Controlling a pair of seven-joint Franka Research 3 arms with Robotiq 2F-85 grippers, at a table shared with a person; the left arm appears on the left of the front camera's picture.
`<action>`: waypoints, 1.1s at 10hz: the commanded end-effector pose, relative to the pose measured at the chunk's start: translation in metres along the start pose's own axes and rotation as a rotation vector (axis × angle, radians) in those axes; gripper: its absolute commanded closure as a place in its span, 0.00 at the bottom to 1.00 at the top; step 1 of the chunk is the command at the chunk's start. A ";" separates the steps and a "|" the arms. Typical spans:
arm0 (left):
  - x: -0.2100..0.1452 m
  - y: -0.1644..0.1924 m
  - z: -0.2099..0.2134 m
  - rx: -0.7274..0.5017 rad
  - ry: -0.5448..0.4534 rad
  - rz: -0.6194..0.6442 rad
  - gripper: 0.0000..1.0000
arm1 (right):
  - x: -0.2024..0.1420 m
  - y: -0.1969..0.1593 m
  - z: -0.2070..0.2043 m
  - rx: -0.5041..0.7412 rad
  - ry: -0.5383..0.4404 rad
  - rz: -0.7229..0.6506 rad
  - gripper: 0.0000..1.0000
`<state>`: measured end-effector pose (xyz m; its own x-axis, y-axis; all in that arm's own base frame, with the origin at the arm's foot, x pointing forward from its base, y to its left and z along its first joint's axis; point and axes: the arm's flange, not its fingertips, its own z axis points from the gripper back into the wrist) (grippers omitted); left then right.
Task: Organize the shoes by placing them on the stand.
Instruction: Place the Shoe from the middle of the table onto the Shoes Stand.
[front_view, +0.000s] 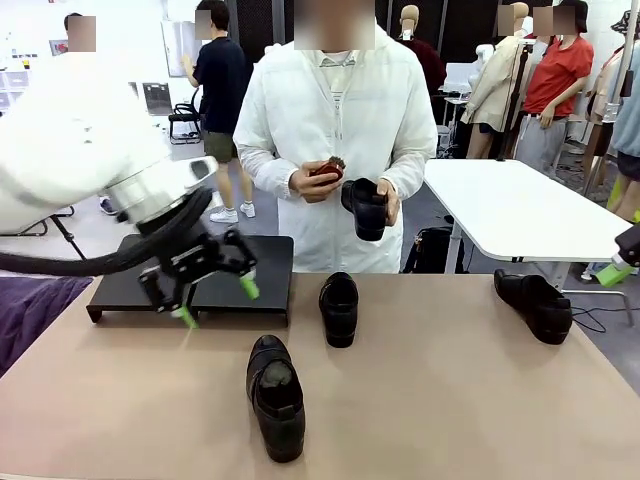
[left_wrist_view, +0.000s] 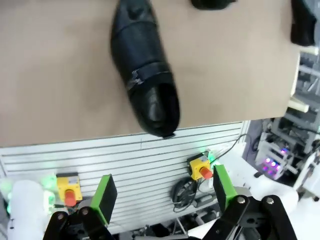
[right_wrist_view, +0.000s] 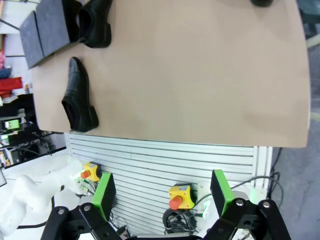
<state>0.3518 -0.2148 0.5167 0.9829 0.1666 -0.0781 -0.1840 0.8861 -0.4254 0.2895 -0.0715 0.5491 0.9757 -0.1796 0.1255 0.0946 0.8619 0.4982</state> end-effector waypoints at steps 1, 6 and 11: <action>-0.016 -0.022 -0.019 -0.061 -0.015 -0.067 0.00 | 0.001 -0.002 0.002 0.007 0.002 0.024 0.00; 0.026 -0.094 -0.120 0.072 0.189 -0.155 0.00 | 0.001 -0.002 0.002 0.007 0.002 0.024 0.00; 0.012 -0.085 -0.178 0.224 0.223 -0.098 0.00 | 0.001 -0.002 0.002 0.007 0.002 0.024 0.00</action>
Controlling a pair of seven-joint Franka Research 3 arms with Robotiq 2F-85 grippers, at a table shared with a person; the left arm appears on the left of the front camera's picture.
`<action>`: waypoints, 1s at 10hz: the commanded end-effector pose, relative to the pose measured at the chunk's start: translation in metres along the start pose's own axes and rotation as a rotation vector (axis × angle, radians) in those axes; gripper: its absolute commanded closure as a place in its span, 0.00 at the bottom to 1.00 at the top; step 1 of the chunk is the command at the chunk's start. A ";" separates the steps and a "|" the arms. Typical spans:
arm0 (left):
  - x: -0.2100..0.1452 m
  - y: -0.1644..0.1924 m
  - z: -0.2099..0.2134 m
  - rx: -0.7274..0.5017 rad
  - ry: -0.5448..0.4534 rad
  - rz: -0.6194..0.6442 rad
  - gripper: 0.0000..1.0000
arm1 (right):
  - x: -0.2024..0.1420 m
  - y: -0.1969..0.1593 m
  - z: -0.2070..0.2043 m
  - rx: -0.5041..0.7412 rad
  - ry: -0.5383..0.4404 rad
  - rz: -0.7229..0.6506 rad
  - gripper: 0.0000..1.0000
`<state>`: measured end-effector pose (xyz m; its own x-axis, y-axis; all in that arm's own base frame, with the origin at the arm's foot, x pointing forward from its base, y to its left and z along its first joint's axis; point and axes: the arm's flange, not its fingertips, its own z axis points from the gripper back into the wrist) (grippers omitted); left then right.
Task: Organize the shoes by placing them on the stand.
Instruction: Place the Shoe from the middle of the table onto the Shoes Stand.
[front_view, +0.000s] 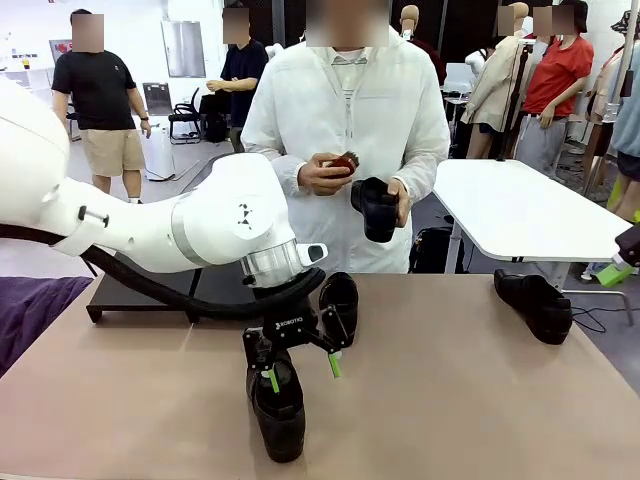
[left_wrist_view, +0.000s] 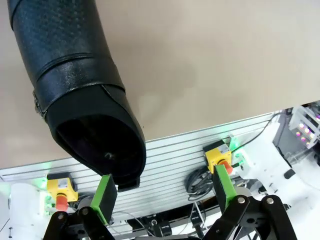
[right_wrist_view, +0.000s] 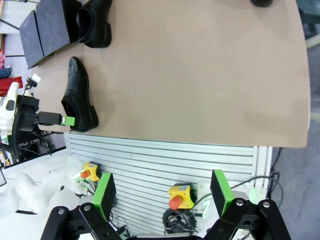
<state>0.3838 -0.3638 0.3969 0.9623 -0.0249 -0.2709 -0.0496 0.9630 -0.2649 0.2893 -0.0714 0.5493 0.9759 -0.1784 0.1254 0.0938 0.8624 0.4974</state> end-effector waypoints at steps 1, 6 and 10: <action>-0.002 0.003 -0.021 0.044 0.017 0.027 0.00 | 0.002 -0.002 0.002 0.007 0.002 0.023 0.00; 0.020 0.012 -0.050 0.120 -0.196 0.114 0.00 | 0.002 -0.002 0.002 0.007 0.002 0.023 0.00; 0.028 0.011 -0.051 0.104 -0.227 0.101 0.23 | 0.002 -0.002 0.002 0.007 0.002 0.023 0.00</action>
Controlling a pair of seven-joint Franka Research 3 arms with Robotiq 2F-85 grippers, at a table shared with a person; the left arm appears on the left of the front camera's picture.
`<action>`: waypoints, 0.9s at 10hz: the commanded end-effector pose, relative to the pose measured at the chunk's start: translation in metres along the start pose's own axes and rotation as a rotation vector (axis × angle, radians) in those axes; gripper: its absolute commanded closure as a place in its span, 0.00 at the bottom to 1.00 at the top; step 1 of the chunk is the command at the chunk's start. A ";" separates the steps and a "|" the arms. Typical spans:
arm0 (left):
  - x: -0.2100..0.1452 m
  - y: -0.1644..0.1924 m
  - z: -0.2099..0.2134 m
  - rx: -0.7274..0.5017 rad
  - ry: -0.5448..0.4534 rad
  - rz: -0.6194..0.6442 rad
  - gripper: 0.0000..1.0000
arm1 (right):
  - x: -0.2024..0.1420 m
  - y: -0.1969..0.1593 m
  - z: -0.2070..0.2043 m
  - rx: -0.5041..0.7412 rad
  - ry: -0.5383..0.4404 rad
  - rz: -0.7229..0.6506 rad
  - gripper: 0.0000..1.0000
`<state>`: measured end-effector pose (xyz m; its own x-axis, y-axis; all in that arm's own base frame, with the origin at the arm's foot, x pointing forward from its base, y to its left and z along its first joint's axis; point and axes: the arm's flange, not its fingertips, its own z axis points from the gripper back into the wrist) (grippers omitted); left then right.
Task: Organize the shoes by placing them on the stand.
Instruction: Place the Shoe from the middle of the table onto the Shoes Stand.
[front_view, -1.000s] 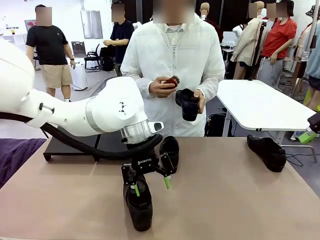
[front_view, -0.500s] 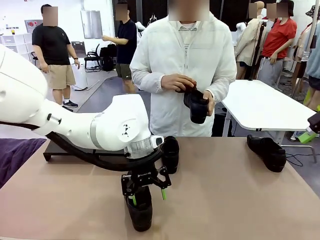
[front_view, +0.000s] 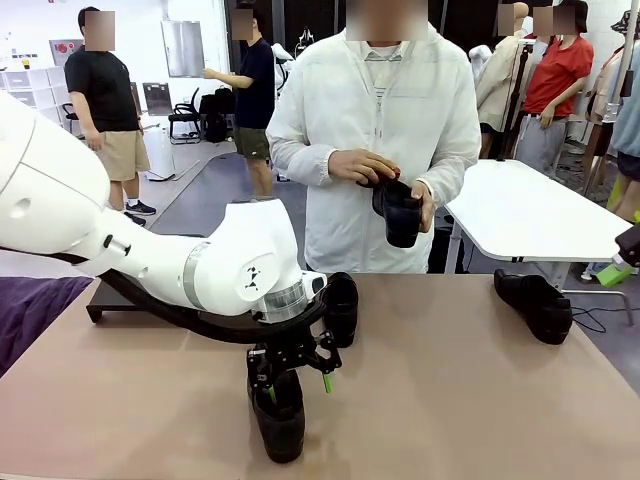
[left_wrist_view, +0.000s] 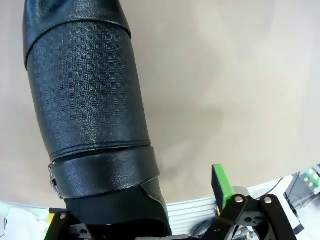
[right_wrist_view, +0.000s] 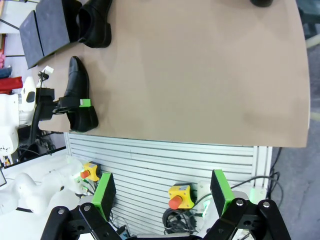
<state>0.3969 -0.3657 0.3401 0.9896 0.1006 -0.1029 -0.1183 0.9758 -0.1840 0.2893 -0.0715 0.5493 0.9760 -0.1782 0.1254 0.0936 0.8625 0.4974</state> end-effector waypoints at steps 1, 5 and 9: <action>0.000 -0.002 -0.002 0.039 -0.041 0.008 0.83 | 0.002 -0.002 0.002 0.008 0.002 0.023 0.00; -0.003 -0.003 0.006 0.096 -0.086 -0.012 1.00 | 0.002 -0.002 0.002 0.008 0.002 0.023 0.00; -0.015 -0.007 0.028 0.086 -0.098 -0.093 1.00 | 0.002 -0.002 0.002 0.008 0.002 0.023 0.00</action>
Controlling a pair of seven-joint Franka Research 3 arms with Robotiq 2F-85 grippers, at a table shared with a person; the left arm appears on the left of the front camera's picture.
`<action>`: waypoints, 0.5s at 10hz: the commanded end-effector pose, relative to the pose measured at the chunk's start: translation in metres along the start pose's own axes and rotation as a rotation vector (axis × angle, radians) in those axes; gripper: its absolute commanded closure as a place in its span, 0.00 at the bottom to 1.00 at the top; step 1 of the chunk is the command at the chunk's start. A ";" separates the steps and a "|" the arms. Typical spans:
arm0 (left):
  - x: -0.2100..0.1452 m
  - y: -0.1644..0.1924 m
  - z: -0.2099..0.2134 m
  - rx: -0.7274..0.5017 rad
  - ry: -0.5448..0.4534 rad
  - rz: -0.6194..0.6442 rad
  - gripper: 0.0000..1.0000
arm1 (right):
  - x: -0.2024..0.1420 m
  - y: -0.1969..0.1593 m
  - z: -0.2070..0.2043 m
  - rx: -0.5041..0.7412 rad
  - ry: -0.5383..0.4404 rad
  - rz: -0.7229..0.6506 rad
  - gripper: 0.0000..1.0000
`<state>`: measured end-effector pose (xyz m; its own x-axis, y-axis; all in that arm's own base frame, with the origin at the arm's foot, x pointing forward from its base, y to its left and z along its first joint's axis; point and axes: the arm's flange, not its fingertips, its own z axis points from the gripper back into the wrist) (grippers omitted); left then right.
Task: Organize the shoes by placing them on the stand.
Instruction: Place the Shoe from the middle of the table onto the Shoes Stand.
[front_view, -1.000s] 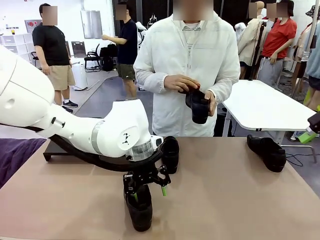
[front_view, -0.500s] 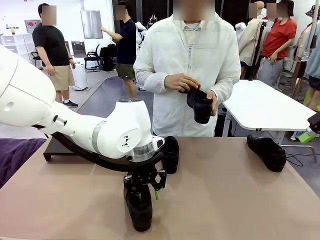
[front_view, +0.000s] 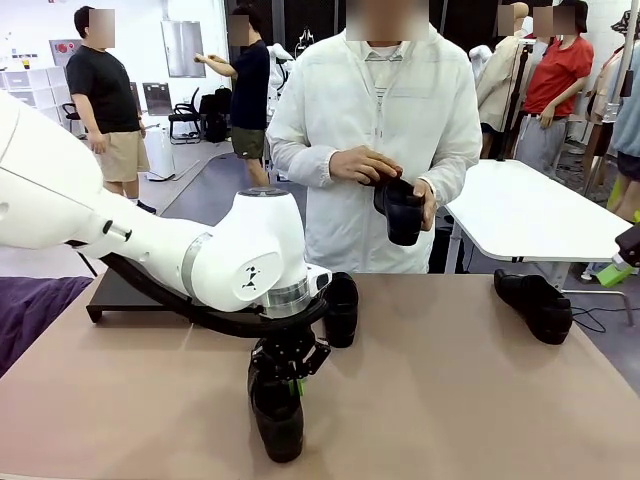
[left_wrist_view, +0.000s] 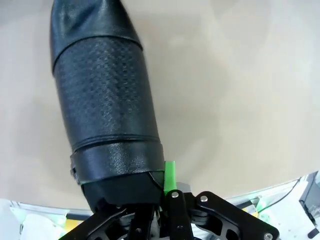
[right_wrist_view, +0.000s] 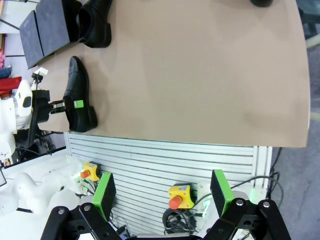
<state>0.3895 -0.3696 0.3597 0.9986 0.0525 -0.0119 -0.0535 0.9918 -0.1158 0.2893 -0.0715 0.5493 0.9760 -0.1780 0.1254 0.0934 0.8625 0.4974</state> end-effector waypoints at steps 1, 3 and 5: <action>-0.010 0.002 0.024 -0.006 -0.033 -0.055 1.00 | 0.002 -0.002 0.002 0.008 0.002 0.023 0.00; -0.024 0.021 0.065 0.004 -0.060 -0.188 1.00 | 0.002 -0.002 0.002 0.008 0.002 0.023 0.00; -0.044 0.059 0.120 0.035 -0.159 -0.261 1.00 | 0.002 -0.002 0.002 0.008 0.002 0.023 0.00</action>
<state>0.3592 -0.3363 0.4507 0.9827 -0.1526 0.1047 0.1611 0.9838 -0.0789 0.2896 -0.0716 0.5491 0.9761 -0.1781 0.1246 0.0939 0.8626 0.4972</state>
